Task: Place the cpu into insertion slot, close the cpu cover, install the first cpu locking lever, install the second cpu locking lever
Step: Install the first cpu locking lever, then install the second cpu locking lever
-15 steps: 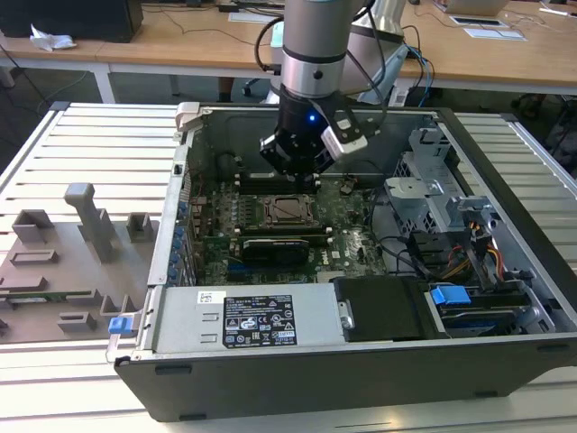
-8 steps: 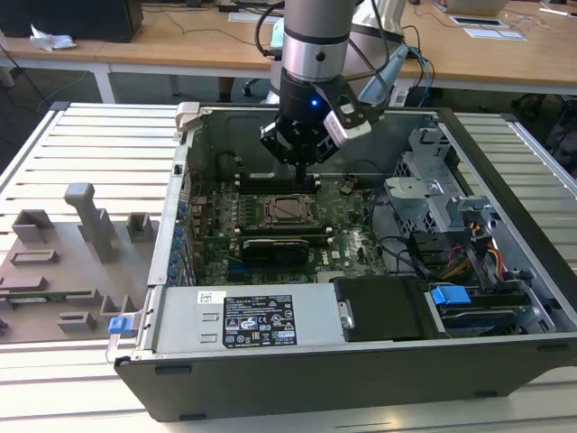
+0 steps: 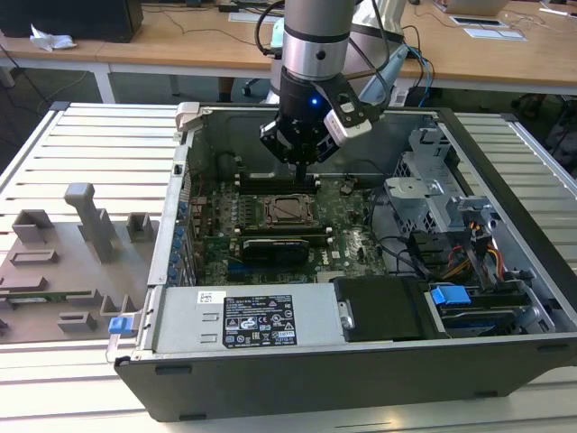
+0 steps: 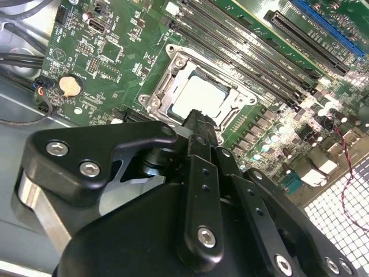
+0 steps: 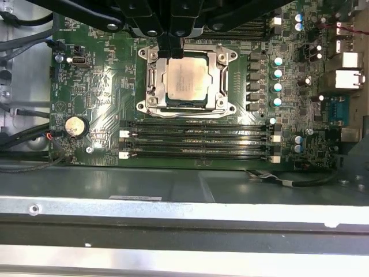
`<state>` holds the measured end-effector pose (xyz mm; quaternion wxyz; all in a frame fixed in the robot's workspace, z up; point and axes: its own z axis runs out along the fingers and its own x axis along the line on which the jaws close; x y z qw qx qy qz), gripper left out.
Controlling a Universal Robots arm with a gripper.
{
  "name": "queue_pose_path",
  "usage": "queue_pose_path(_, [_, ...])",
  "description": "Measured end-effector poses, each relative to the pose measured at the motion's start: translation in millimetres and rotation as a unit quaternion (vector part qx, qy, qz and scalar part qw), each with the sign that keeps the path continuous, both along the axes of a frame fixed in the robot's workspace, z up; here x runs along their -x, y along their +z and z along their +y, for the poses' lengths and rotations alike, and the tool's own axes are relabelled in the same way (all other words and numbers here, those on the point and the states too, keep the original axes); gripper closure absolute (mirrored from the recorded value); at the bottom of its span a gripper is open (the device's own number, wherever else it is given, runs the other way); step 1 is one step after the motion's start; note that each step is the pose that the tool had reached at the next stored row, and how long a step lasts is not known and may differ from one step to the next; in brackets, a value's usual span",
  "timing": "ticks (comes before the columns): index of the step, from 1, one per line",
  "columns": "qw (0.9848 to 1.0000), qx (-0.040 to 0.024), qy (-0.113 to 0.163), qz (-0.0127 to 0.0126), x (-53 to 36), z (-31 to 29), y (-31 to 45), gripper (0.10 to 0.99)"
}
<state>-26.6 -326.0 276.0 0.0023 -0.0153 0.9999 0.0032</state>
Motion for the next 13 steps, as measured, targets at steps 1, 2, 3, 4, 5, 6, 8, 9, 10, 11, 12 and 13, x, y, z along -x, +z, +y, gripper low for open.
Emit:
queue_pose_path(1, [1.0,0.0,0.0,0.0,0.0,0.0,0.0,0.976])
queue_pose_path(2, [1.0,0.0,0.0,0.0001,0.0,0.0,0.0,0.976])
queue_pose_path(3, [1.0,-0.0001,0.0,0.0,0.0,0.0,0.0,0.976])
queue_pose_path(4, [1.0,0.0,0.0,0.0,0.0,0.0,0.0,0.976])
queue_pose_path(5, [1.0,-0.0001,0.0,0.0,0.0,0.0,0.0,0.976])
queue_pose_path(6, [1.0,-0.0001,0.0,0.0,0.0,0.0,0.0,0.976])
queue_pose_path(8, [1.0,-0.0001,0.0,0.0,0.0,0.0,0.0,0.976])
queue_pose_path(9, [1.0,-0.0001,0.0,0.0,0.0,-0.1,0.0,0.976])
queue_pose_path(10, [1.0,-0.0001,0.0,0.0,0.0,-1.2,0.1,0.976])
queue_pose_path(11, [1.0,-0.0001,0.0,0.0,0.0,-2.1,0.0,0.976])
queue_pose_path(12, [1.0,-0.0001,0.0,0.0,0.0,-2.7,0.0,0.976])
queue_pose_path(13, [1.0,-0.0002,0.0,0.0,0.0,-3.7,0.0,0.976])
